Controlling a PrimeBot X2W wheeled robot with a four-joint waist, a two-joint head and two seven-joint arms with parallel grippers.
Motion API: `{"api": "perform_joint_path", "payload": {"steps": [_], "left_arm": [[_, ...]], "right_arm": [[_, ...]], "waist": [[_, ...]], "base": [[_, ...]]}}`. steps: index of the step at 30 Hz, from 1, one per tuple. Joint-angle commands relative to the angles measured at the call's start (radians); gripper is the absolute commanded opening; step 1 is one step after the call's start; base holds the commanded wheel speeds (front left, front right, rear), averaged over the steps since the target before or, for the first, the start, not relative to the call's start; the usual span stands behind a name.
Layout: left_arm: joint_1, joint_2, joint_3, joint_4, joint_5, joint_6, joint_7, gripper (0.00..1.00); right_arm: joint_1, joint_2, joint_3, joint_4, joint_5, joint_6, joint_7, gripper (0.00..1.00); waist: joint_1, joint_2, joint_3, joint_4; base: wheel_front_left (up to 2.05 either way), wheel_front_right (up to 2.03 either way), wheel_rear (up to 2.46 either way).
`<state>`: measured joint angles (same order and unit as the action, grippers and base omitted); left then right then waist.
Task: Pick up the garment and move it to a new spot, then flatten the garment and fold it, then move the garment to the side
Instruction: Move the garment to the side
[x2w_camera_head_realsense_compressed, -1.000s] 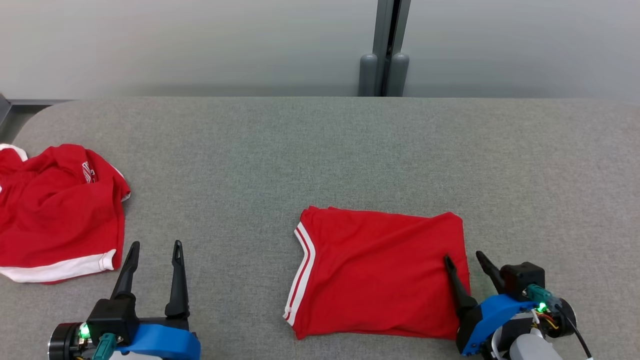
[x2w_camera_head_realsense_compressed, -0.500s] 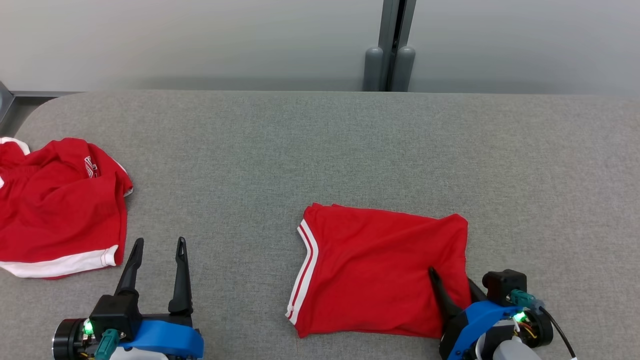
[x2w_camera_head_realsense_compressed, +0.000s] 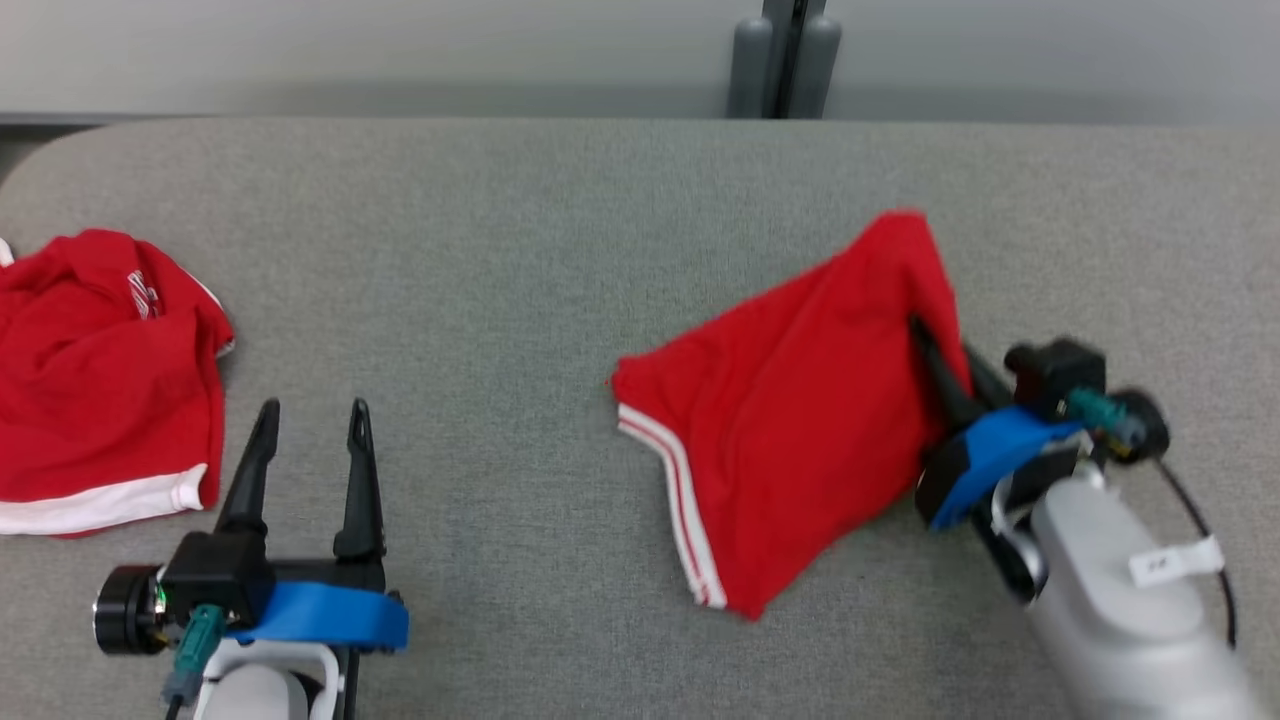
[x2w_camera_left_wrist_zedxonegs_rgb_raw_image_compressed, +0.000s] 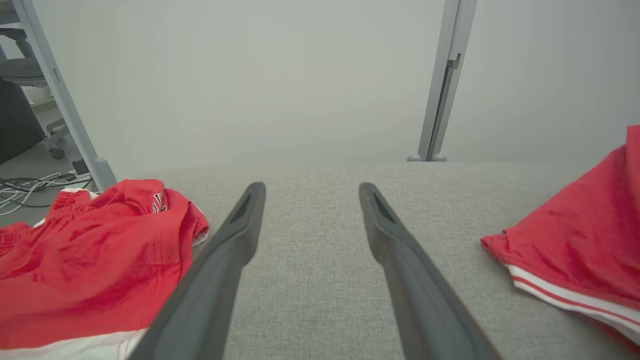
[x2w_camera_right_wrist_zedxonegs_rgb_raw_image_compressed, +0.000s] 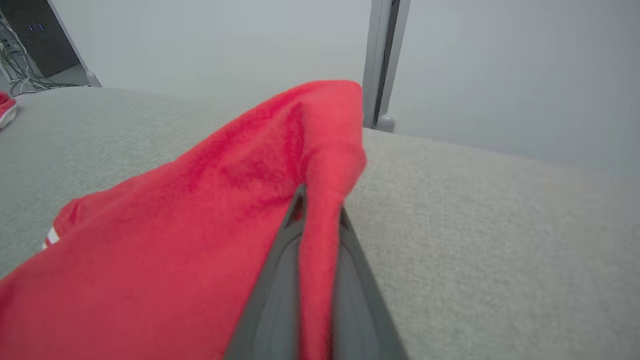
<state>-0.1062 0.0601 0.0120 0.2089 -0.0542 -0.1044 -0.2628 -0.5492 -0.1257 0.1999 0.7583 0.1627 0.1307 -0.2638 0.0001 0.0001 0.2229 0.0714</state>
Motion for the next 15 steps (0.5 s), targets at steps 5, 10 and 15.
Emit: {"api": "perform_joint_path", "payload": {"steps": [5,10,15], "left_arm": [[-0.084,0.005,-0.016,-0.055,0.005,-0.011,-0.003,1.0],[-0.155,0.009,-0.019,-0.108,-0.006,-0.019,-0.003,1.0],[-0.198,0.035,-0.011,-0.16,-0.001,-0.021,-0.003,1.0]], "right_arm": [[-0.189,-0.101,0.015,0.009,-0.014,0.0,-0.001,0.0],[-0.325,-0.216,0.014,0.031,-0.003,0.0,-0.001,0.0],[-0.427,-0.317,0.004,0.049,0.02,0.0,0.0,0.0]], "waist": [[-0.0001,-0.0001,0.118,0.008],[-0.0001,-0.0001,0.222,-0.017],[-0.0001,-0.0001,0.314,-0.082]], "base": [[0.0,0.0,0.0],[0.0,0.0,0.0],[0.0,0.0,0.0]]}}
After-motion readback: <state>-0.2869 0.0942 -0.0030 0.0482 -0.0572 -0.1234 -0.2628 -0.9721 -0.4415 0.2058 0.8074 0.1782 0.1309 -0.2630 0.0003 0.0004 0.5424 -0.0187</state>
